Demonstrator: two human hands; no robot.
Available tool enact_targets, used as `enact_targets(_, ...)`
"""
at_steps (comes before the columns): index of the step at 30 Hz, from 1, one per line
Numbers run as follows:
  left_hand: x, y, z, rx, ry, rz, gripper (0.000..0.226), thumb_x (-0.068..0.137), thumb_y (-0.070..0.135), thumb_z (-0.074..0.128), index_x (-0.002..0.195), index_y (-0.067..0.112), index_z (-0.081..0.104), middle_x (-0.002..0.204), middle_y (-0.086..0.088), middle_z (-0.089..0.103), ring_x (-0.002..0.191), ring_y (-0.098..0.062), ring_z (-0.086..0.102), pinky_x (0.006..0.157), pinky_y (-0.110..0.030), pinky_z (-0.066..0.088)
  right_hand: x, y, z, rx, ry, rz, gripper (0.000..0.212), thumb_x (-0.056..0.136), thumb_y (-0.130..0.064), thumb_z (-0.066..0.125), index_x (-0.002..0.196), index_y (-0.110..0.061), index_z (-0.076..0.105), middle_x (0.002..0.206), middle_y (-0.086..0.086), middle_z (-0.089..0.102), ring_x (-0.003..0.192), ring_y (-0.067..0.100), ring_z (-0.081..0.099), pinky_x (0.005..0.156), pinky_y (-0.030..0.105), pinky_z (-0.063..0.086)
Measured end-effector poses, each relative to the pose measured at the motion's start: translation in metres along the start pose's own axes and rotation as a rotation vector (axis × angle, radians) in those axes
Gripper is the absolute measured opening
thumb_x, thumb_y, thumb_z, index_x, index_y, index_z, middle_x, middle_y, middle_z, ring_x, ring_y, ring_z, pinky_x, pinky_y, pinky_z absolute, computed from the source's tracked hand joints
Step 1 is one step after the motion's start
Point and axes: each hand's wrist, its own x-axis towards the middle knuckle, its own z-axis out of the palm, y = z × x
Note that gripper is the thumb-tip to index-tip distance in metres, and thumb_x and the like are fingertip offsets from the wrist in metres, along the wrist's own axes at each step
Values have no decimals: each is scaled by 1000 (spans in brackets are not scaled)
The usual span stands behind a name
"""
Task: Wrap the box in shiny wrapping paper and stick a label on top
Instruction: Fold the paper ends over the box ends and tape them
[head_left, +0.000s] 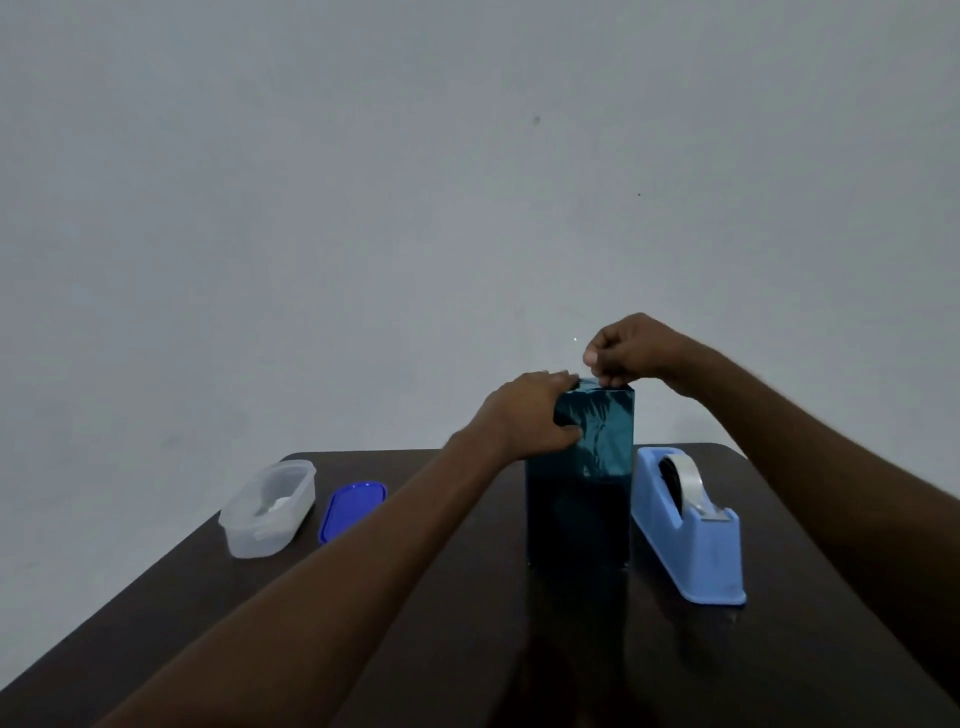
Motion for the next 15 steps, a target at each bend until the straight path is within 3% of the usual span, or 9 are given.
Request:
enact_targets(5,0,-5,9,75,73,-24,58,82,38,63,133,16,47,126,-3,55,119,-22,47,91,-41,50,2,10,4,26,50,-14,10,89,-2,66,93,8,68,74,13,67,60,16,62,53,17,50)
enact_targets(10,2,-1,12,114,94,-62,49,78,45,63,115,13,53,110,-3,57,106,-21,51,81,-40,51,7,4,3,-19,6,18,11,89,-8,68,90,3,70,77,12,69,61,16,63,52,16,52)
enact_targets(15,5,2,9,151,57,-57,53,78,48,64,115,11,53,109,-5,58,103,-22,52,81,-39,51,16,-2,-2,-75,-68,48,22,86,-22,75,79,-2,71,73,11,70,55,15,62,51,20,53)
